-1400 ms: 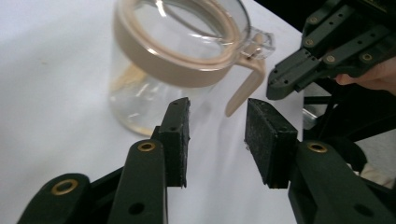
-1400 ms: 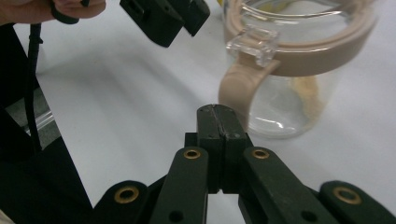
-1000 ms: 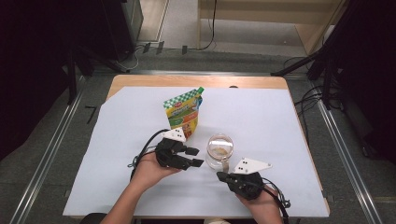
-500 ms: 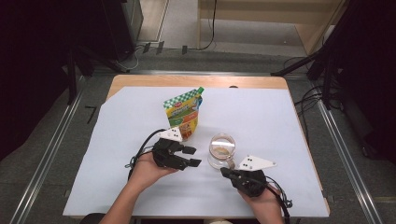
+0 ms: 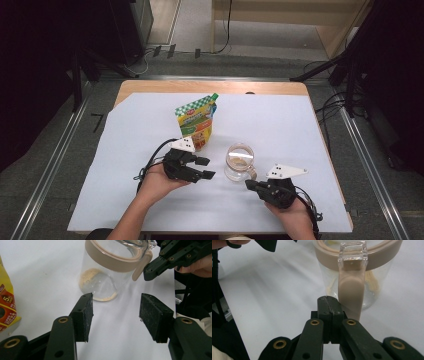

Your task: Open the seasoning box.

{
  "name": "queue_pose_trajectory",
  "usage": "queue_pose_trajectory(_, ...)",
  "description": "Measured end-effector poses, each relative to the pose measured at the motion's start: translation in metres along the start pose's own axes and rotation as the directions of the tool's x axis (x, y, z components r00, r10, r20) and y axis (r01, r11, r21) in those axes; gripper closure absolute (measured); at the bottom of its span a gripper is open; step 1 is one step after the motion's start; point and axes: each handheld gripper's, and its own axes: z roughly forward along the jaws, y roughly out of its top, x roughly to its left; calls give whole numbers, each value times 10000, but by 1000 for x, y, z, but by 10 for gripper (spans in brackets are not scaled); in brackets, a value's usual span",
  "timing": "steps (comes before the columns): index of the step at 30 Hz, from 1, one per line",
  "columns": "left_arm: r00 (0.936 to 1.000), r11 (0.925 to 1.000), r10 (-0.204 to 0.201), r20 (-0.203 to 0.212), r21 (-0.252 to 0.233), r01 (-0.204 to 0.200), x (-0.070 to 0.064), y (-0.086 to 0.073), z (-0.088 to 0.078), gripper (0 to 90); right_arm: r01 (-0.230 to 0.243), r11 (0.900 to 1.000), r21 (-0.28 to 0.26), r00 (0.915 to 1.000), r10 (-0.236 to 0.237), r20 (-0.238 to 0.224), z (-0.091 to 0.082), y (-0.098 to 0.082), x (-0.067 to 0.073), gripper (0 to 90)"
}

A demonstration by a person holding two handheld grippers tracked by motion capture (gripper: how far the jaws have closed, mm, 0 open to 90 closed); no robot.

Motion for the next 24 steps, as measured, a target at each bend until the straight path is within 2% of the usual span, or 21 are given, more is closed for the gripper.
queue_pose_trajectory(4,10000,10000,7,-54,28,-7,-1,0,1,452,-108,9999,91,9999,108,-27,-2,1,-3,900)
queue_pose_trajectory(11,10000,10000,26,-14,-42,-26,-2,0,0,441,-23,9999,102,10000,23,-2,-7,5,-9,900)
queue_pose_trajectory(19,10000,10000,-19,-94,51,20,0,1,3,416,-23,9998,205,9998,19,182,-10,4,-13,900)
queue_pose_trajectory(24,9999,9999,-108,21,-19,108,2,4,4,386,-229,9995,207,9992,222,319,-15,4,-21,900)
